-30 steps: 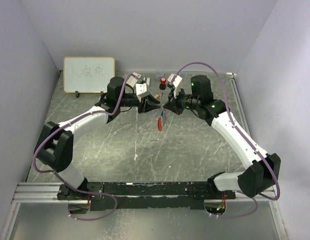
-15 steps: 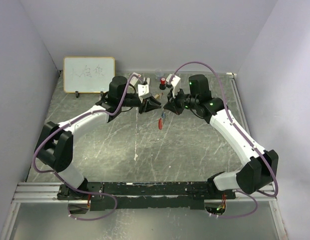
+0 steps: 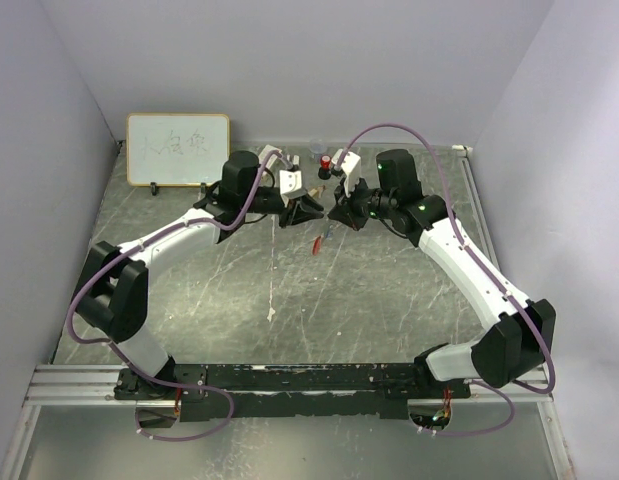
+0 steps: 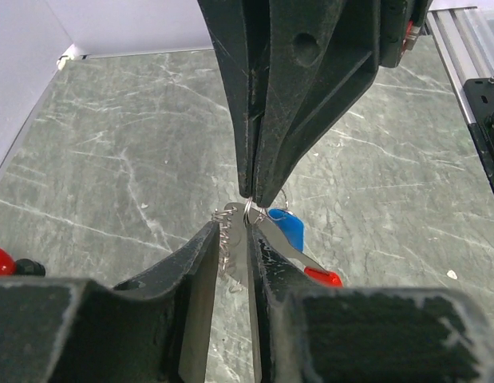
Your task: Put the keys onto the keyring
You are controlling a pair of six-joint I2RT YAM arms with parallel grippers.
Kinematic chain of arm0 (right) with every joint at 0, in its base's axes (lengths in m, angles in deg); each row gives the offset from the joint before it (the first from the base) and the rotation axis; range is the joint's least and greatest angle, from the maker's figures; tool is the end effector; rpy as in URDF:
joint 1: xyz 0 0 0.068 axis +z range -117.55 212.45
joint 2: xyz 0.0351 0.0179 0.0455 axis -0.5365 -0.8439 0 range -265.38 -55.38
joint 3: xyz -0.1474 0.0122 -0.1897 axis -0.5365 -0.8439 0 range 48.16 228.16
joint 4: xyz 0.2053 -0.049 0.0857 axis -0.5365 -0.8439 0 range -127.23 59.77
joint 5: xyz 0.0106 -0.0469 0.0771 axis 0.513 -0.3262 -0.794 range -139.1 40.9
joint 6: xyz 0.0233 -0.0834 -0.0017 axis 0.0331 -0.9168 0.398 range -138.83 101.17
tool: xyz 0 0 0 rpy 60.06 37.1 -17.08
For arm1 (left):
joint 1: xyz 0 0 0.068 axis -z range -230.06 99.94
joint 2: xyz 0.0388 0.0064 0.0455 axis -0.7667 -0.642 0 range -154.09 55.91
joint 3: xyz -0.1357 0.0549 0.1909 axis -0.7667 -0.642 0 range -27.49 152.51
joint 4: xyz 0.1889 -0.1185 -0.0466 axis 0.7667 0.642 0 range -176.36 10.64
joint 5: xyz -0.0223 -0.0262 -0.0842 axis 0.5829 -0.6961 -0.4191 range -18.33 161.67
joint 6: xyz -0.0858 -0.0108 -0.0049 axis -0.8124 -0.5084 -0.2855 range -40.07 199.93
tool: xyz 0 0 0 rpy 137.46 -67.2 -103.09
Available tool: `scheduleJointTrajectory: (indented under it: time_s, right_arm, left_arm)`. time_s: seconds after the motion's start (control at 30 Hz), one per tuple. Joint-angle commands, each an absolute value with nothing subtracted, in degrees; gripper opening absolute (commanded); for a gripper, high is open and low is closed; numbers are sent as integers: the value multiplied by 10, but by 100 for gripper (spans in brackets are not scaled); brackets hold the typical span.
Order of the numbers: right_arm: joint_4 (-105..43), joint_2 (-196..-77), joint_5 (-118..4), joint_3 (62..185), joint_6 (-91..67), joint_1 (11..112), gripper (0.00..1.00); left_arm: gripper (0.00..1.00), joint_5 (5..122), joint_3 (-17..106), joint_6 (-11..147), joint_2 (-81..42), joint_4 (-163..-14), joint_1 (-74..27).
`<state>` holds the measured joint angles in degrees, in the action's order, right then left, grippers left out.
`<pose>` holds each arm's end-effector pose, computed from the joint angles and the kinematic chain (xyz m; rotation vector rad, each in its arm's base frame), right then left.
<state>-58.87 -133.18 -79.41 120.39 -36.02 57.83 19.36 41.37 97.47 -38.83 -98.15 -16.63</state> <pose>0.2550 0.1638 0.2994 -1.0554 1.8694 0.6544 0.2755 -0.2547 0.2767 1.3291 1.2637 -1.0177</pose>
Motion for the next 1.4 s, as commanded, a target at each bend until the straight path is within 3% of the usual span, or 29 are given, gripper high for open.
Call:
scheduleJointTrajectory:
  time_s: [0.0,0.3,0.77,0.9,1.17,1.37]
  right_arm:
    - [-564,-1341,-798,1222,-362,583,0]
    - [-562,-1340,-793,1221,-360,583,0]
    - [-557,-1326,-788,1217,-358,584,0]
    - [-556,-1322,-787,1216,-357,583,0]
    - [-555,-1319,-789,1215,-358,584,0]
    - [-554,-1315,-789,1214,-357,583,0]
  left_arm:
    - [32,150,435,989,-388,-978,-144]
    - [35,144,429,997,-381,-971,-143]
    - [21,151,439,1004,-395,-950,-143]
    - [22,152,439,1003,-398,-950,-143]
    - [34,158,435,1000,-400,-954,-144]
    - [31,162,436,997,-404,-955,-143]
